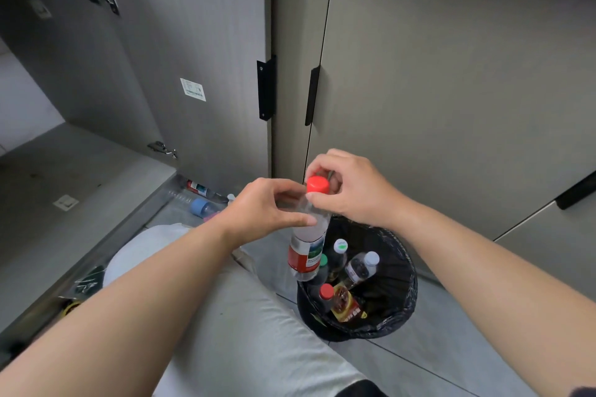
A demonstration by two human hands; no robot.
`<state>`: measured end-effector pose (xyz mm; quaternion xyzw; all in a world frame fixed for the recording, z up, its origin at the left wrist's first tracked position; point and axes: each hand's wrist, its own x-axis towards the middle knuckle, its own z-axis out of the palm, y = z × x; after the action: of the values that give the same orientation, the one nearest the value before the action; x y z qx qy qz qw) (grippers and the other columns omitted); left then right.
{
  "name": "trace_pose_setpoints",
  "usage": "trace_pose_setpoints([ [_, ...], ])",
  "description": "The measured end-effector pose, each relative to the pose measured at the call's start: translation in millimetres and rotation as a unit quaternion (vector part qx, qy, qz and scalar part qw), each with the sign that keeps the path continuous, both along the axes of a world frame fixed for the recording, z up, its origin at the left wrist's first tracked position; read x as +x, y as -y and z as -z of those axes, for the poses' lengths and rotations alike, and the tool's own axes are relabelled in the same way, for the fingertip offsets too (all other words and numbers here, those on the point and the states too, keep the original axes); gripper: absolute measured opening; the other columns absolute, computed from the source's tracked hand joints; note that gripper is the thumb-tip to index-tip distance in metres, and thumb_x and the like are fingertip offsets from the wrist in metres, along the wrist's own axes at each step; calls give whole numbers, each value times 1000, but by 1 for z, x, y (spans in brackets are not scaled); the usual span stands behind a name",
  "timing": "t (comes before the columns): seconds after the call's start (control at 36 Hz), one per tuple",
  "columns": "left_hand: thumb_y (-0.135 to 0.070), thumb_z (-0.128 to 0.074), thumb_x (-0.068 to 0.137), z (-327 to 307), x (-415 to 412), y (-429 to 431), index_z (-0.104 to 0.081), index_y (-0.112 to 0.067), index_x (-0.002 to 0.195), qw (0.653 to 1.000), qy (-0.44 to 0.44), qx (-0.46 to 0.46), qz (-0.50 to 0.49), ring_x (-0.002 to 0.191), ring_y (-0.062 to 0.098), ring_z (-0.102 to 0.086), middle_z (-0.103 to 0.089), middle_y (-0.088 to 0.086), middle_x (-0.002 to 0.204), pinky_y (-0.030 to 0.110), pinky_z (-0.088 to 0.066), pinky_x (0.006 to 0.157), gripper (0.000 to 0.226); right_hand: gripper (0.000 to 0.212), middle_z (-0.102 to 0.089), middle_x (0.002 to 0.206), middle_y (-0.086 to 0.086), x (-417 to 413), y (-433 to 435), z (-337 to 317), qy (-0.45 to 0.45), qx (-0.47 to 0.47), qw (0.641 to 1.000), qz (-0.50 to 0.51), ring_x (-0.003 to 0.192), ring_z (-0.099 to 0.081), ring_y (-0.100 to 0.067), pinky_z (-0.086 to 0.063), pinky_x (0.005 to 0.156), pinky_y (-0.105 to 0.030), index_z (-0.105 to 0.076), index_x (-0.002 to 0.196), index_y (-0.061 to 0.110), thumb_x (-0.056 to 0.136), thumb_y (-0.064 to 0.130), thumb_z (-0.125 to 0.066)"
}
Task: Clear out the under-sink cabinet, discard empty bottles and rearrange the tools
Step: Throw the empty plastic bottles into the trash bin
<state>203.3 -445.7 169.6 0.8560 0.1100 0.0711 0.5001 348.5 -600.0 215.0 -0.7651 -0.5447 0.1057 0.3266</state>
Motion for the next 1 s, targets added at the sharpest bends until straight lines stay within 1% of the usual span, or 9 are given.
trace_pose_setpoints([
  [0.06,-56,-83,73,1,-1,-1,-73,-31,116,1000,-25,6,0,102,0,-69,-75,-16,107,23,-55,91,51,17,-55,85,7,7,8,-3,-4,-7,1000,16,66,-53,-5,-41,64,-13,-65,84,30,73,25,-77],
  [0.14,-62,-75,80,8,0,-3,-74,-33,110,996,-58,61,-24,96,-6,-65,-73,-19,100,17,-51,85,42,17,-56,86,4,19,22,-1,0,-34,999,36,67,-50,-4,-39,65,-13,-65,82,29,71,21,-75],
  [0.31,-44,-73,89,17,5,-4,-75,-33,97,989,-72,119,-43,79,-8,-62,-70,-20,81,11,-42,70,14,13,-53,89,6,33,43,31,11,-142,988,54,75,-53,-3,-40,70,-22,-64,80,28,71,25,-73],
  [0.42,-40,-72,91,20,8,-6,-75,-34,95,987,-76,133,-45,76,-8,-61,-69,-20,79,11,-42,69,8,12,-52,94,6,37,52,63,-3,-232,971,59,85,-57,-14,-51,80,-31,-61,80,30,72,31,-70],
  [0.58,-33,-70,92,23,8,-7,-76,-33,94,984,-89,150,-46,78,-6,-61,-70,-17,82,12,-44,71,6,13,-50,94,8,26,66,123,-24,-335,941,44,90,-57,-18,-49,78,-30,-62,85,25,73,27,-66],
  [0.69,-33,-69,92,24,7,-8,-76,-32,95,982,-98,156,-39,79,-1,-62,-70,-15,84,20,-50,76,7,11,-47,91,8,12,77,165,-53,-375,924,42,88,-55,-19,-47,73,-29,-58,83,24,74,25,-64],
  [0.81,-33,-69,92,25,7,-9,-76,-34,95,981,-106,160,-35,82,0,-63,-70,-16,84,25,-52,81,7,12,-54,90,3,0,85,194,-68,-409,909,32,85,-55,-21,-43,65,-28,-57,86,21,77,23,-64],
  [0.89,-33,-69,92,25,6,-11,-76,-34,95,981,-107,158,-35,80,-1,-63,-70,-17,83,24,-52,80,7,9,-57,99,-3,-8,89,206,-65,-417,906,39,92,-58,-24,-48,74,-31,-55,86,23,80,26,-62],
  [1.0,-34,-70,92,25,5,-11,-75,-34,93,982,-108,150,-31,79,-4,-63,-70,-19,83,15,-47,75,6,9,-61,102,-4,-14,89,214,-68,-409,908,65,92,-60,-23,-46,73,-28,-55,84,24,82,28,-62],
])
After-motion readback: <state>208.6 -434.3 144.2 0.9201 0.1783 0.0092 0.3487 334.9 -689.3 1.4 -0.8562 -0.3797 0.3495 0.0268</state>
